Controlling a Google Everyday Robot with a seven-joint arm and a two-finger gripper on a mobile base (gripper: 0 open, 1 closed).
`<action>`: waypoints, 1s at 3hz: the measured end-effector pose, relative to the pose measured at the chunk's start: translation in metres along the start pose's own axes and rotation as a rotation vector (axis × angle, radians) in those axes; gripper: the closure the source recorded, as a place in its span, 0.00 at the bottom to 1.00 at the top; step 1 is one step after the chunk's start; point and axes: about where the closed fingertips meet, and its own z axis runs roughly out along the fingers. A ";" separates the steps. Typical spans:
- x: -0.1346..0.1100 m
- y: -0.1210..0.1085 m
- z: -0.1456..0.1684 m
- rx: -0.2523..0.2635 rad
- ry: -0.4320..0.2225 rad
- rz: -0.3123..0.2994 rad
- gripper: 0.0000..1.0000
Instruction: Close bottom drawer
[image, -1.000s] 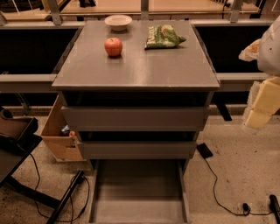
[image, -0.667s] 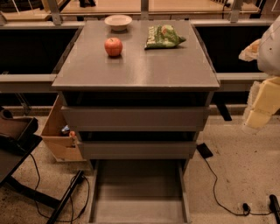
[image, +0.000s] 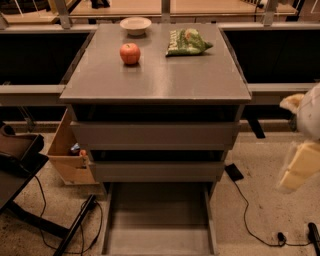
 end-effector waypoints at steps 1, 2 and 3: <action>0.061 0.037 0.094 -0.027 0.036 0.061 0.00; 0.098 0.062 0.167 -0.045 0.070 0.078 0.00; 0.111 0.087 0.231 -0.049 0.063 0.071 0.00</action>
Offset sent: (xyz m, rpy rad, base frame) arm -0.0374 -0.0687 -0.2982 -0.0482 0.0985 -0.1092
